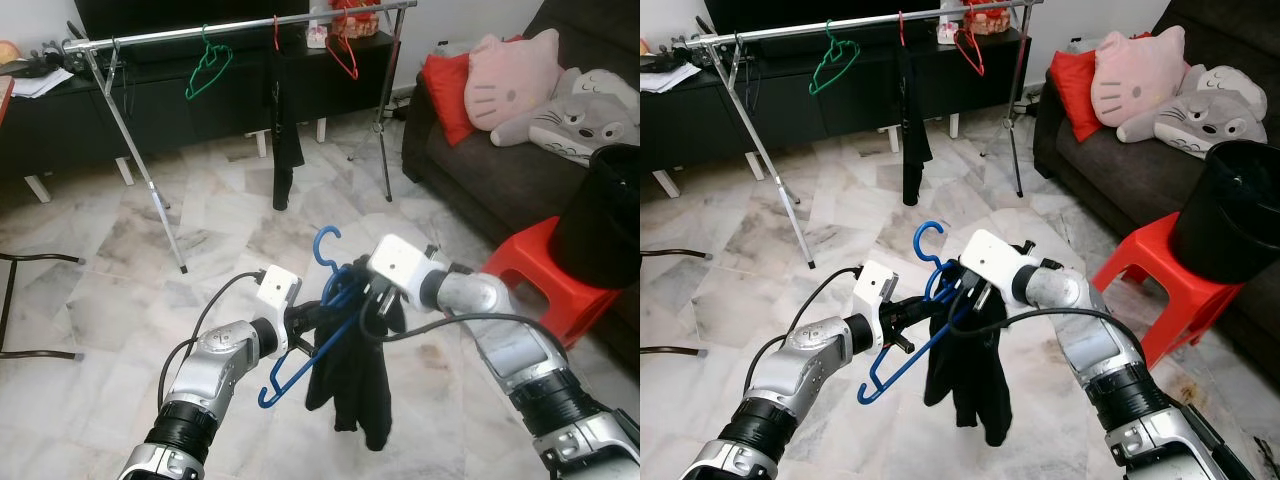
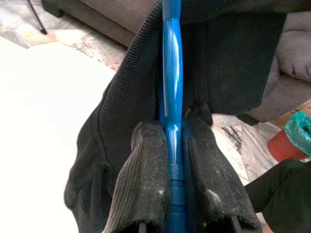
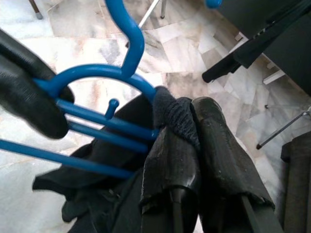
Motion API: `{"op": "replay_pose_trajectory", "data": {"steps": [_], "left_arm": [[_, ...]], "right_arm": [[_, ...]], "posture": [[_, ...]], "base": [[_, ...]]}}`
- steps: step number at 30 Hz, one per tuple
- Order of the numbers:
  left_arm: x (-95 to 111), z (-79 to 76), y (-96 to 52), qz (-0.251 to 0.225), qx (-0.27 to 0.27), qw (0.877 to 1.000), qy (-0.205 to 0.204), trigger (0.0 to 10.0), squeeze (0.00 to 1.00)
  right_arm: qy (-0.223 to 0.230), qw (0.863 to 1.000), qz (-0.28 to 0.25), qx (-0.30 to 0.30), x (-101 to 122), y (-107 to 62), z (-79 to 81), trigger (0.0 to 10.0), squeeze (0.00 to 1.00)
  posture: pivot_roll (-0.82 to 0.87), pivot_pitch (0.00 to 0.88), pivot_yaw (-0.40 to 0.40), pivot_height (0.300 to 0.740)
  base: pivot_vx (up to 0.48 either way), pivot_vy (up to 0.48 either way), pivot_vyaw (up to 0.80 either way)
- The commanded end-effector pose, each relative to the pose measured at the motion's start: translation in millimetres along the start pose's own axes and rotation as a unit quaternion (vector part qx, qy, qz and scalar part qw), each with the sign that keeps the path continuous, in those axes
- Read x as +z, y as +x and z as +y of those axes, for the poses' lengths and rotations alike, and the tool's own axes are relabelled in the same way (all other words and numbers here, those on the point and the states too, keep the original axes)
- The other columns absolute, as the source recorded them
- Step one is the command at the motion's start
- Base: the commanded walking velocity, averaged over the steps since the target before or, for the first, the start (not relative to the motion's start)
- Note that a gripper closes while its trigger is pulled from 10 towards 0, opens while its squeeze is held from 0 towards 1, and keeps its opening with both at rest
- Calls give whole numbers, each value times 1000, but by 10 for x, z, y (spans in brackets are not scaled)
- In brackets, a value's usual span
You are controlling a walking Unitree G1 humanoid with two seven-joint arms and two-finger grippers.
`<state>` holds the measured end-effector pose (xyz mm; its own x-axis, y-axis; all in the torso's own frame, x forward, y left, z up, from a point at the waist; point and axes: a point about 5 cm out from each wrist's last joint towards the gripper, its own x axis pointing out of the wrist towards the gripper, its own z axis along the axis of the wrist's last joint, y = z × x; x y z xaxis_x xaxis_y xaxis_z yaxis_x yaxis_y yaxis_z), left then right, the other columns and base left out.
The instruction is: Hang hanger
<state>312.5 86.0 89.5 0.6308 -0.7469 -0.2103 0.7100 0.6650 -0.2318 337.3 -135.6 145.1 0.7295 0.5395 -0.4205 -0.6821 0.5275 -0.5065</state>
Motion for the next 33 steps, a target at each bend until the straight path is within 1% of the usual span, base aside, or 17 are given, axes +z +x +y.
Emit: {"op": "replay_pose_trajectory", "data": {"steps": [1,4,6,8,9,12,15,21,29,30,31,32,33], "left_arm": [[136,-38,31,-29,-15,999,14,10000,0],[114,-67,23,-23,-30,999,13,10000,0],[76,-107,12,-14,-47,999,12,10000,0],[76,-107,12,-14,-47,999,12,10000,0],[65,-120,8,-11,-53,998,12,10000,0],[52,-129,16,-10,-54,998,11,10000,0],[56,-138,25,-11,-57,998,11,10000,0],[66,-133,27,-13,-54,998,12,10000,0],[58,-127,26,-13,-50,999,12,10000,0],[58,-126,26,-13,-49,999,11,10000,0],[58,-126,26,-14,-49,999,11,10000,0],[58,-126,26,-14,-49,999,11,10000,0],[59,-125,26,-14,-49,999,11,10000,0]], "right_arm": [[-3,1000,-12,-10,50,-10,-70,10000,0],[-14,1000,-24,-2,101,2,-81,10000,0],[-20,999,-39,17,161,20,-53,10000,0],[-20,999,-39,17,161,20,-53,10000,0],[-20,998,-46,26,187,25,-36,10000,0],[-32,992,-92,74,365,29,84,10000,0],[-45,988,-113,97,437,13,121,10000,0],[-52,986,-115,110,471,-4,132,10000,0],[-47,988,-98,113,395,-21,147,10000,0],[-45,987,-98,116,392,-27,160,10000,808],[-44,987,-99,117,392,-28,165,10000,808],[-44,987,-99,118,393,-28,169,10000,922],[-44,987,-98,118,394,-28,173,10000,1000]], "posture": [[-101,0,-34,740],[-101,0,-34,740],[-101,0,-34,740],[-101,0,-34,740],[-97,0,-34,740],[-100,0,-31,740],[-101,0,-31,740],[-102,0,-31,740],[-103,0,-31,740],[-103,0,-31,740],[-103,0,-31,740],[-103,0,-31,740],[-103,0,-31,740]], "base": [[0,0,0],[0,0,0],[0,0,0],[0,0,0],[0,0,0],[0,0,0],[0,0,0],[0,0,0],[0,0,0],[0,0,0],[0,0,0],[0,0,0],[0,0,0]]}}
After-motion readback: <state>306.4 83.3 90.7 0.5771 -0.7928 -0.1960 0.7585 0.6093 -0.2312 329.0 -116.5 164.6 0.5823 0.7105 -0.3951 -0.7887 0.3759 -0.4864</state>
